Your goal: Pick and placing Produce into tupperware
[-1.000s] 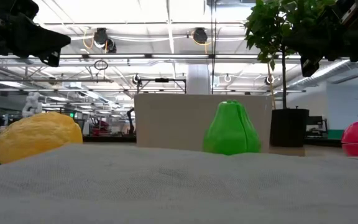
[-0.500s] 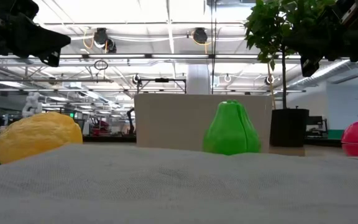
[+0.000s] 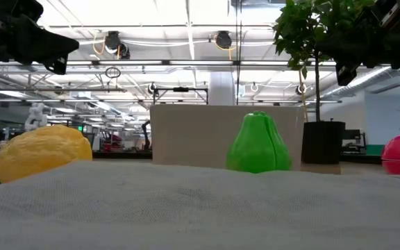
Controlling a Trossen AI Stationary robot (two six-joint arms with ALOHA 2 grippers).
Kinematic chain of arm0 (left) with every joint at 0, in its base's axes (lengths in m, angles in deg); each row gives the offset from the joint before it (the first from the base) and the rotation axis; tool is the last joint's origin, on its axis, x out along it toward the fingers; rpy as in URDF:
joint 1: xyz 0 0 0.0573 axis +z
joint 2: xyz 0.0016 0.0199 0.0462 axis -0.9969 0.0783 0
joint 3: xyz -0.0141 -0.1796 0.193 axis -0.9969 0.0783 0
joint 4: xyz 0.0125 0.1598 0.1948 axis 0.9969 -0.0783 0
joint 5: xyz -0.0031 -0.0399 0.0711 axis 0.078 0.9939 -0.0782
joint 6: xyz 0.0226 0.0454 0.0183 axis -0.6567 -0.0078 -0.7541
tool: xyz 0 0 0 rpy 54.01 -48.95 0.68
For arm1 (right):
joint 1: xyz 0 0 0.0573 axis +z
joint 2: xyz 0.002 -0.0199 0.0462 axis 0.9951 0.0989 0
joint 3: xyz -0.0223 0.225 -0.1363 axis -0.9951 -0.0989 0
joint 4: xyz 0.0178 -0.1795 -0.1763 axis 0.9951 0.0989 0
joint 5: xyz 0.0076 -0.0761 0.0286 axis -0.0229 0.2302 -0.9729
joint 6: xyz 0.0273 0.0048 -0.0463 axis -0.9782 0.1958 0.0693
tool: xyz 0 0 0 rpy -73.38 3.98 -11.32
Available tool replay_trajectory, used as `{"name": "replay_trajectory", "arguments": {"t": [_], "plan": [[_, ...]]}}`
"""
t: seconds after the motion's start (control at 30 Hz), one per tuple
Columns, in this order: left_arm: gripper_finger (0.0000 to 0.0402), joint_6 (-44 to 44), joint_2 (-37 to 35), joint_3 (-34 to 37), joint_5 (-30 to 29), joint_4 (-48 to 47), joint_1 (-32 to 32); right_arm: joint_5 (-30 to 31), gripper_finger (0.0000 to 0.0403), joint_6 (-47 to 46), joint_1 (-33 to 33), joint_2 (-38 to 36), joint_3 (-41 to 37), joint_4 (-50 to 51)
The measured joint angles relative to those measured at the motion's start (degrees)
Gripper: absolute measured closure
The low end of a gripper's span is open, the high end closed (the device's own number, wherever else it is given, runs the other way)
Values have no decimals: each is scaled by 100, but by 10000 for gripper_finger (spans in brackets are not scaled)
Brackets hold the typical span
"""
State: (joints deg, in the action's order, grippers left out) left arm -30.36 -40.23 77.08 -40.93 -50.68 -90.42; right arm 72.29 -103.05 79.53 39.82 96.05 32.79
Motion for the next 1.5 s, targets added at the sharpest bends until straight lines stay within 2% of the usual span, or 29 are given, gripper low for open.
{"name": "replay_trajectory", "arguments": {"t": [0.67, 0.97, 1.23, 1.5], "plan": [[380, 0, 0, -2, 0, 2, 0, 0, 403, 0, 0, 0, 0, -22], [380, 39, -2, 0, 0, 613, 2, 15, 403, 369, 2, 2, 2, -107], [380, 50, 0, 0, 2, 655, 0, 20, 403, 429, 2, 2, 2, -110], [380, 649, 0, 0, 4, 591, 0, 22, 403, 433, 2, 2, 2, -126]]}}
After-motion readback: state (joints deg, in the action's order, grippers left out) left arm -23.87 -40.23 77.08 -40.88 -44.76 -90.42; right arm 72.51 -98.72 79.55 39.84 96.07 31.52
